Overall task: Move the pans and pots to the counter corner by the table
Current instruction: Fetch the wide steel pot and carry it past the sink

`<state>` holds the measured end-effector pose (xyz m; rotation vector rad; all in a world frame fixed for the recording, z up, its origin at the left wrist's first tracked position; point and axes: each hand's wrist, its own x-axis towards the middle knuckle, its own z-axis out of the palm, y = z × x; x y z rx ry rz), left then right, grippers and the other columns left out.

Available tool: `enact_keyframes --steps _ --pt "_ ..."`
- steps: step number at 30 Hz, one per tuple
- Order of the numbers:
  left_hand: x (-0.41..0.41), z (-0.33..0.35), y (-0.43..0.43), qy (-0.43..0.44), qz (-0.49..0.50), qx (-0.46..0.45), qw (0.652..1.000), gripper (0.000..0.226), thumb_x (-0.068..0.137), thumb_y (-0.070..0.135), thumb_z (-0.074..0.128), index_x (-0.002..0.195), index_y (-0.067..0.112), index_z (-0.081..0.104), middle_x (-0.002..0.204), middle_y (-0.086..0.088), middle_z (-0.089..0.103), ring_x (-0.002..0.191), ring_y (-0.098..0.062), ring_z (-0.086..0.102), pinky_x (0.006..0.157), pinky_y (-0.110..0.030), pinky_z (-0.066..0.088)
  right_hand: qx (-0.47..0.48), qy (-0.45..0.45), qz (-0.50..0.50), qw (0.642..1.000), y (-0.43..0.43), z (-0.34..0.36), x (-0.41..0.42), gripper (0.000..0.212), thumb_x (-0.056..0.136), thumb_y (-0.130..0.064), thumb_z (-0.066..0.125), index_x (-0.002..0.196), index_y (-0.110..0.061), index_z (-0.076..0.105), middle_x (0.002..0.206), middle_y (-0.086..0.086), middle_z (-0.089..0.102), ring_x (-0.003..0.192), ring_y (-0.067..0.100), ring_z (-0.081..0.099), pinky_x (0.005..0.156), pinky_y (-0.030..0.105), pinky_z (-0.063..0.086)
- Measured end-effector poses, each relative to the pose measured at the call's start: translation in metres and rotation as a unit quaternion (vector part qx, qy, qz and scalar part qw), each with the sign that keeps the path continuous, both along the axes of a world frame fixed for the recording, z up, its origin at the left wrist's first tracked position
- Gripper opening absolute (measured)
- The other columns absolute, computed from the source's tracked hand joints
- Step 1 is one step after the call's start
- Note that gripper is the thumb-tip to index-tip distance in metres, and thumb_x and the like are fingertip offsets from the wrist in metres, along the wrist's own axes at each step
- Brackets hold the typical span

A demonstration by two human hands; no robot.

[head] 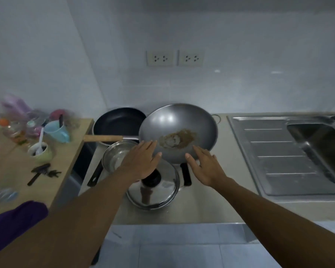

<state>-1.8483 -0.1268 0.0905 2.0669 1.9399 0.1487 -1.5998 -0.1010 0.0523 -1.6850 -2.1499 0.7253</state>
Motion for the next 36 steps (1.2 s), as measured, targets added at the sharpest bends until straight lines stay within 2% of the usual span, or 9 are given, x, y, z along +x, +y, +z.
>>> enact_keyframes --steps 4,10,13,15,20,25,29,32,36 --pt "0.064 0.027 0.025 -0.033 -0.031 -0.028 0.999 0.07 0.101 0.06 0.024 0.159 0.021 0.016 0.165 0.0 0.016 0.151 -0.019 0.014 0.12 -0.038 0.011 -0.023 0.043 -0.043 0.998 -0.001 0.024 0.059 0.084 0.094 -0.076 0.025 0.158 -0.022 0.029 0.165 0.003 0.027 0.152 0.02 0.022 0.123 0.046 0.019" --pt "0.197 0.047 0.056 -0.01 -0.101 -0.05 0.994 0.074 0.096 0.069 0.017 0.158 0.028 0.014 0.166 0.007 0.008 0.153 -0.015 0.005 0.123 -0.038 0.004 -0.009 0.012 -0.128 0.992 -0.013 0.05 0.182 0.082 0.094 -0.076 0.024 0.158 -0.025 0.028 0.167 0.004 0.021 0.153 0.023 0.019 0.124 0.048 0.015" --pt "0.288 0.058 0.062 -0.012 -0.173 -0.048 0.984 0.07 0.099 0.064 0.019 0.157 0.024 0.021 0.166 0.004 0.014 0.152 -0.015 0.01 0.12 -0.037 0.01 0.008 0.001 -0.182 0.983 -0.025 0.056 0.265 0.082 0.095 -0.075 0.023 0.159 -0.024 0.027 0.167 0.005 0.02 0.153 0.027 0.019 0.123 0.048 0.012" --pt "0.309 0.062 0.065 -0.012 -0.188 -0.037 0.981 0.067 0.1 0.061 0.021 0.152 0.02 0.03 0.163 0.0 0.024 0.149 -0.018 0.019 0.118 -0.037 0.018 -0.002 -0.015 -0.182 0.983 -0.028 0.059 0.285 0.084 0.094 -0.076 0.021 0.159 -0.023 0.025 0.168 0.005 0.018 0.153 0.029 0.016 0.122 0.05 0.01" --pt "0.449 0.061 0.067 -0.007 -0.265 -0.035 0.963 0.062 0.1 0.061 0.022 0.151 0.027 0.032 0.162 0.0 0.027 0.149 -0.02 0.022 0.117 -0.039 0.018 0.01 -0.02 -0.251 0.968 -0.06 0.063 0.41 0.088 0.09 -0.08 0.014 0.157 -0.025 0.03 0.166 0.005 0.024 0.153 0.029 0.017 0.122 0.057 0.012" --pt "0.568 0.052 0.063 0.001 -0.342 -0.035 0.939 0.063 0.101 0.058 0.023 0.151 0.022 0.035 0.161 -0.003 0.028 0.148 -0.021 0.023 0.117 -0.041 0.019 -0.006 -0.006 -0.327 0.945 -0.096 0.06 0.513 0.101 0.081 -0.089 0.007 0.158 -0.026 0.025 0.167 0.006 0.021 0.154 0.033 0.014 0.122 0.056 0.008" --pt "0.651 0.045 0.063 0.018 -0.389 -0.038 0.92 0.069 0.1 0.061 0.021 0.157 0.023 0.022 0.165 0.0 0.017 0.152 -0.019 0.013 0.12 -0.043 0.015 -0.01 -0.012 -0.392 0.92 -0.115 0.055 0.579 0.092 0.087 -0.083 0.012 0.159 -0.027 0.024 0.167 0.004 0.021 0.154 0.032 0.012 0.122 0.056 0.006" --pt "0.713 0.042 0.07 0.025 -0.421 -0.045 0.906 0.07 0.099 0.061 0.02 0.158 0.024 0.019 0.166 0.002 0.014 0.153 -0.018 0.008 0.122 -0.043 0.012 -0.01 -0.01 -0.432 0.902 -0.124 0.052 0.623 0.095 0.085 -0.085 0.01 0.159 -0.027 0.025 0.166 0.003 0.022 0.154 0.03 0.011 0.123 0.055 0.005" --pt "0.794 0.043 0.085 0.017 -0.469 -0.018 0.883 0.069 0.099 0.062 0.019 0.157 0.025 0.02 0.165 0.004 0.017 0.152 -0.017 0.012 0.121 -0.044 0.016 -0.015 -0.009 -0.478 0.878 -0.128 0.05 0.684 0.091 0.088 -0.082 0.013 0.159 -0.025 0.024 0.167 0.004 0.021 0.155 0.029 0.01 0.124 0.054 0.004"
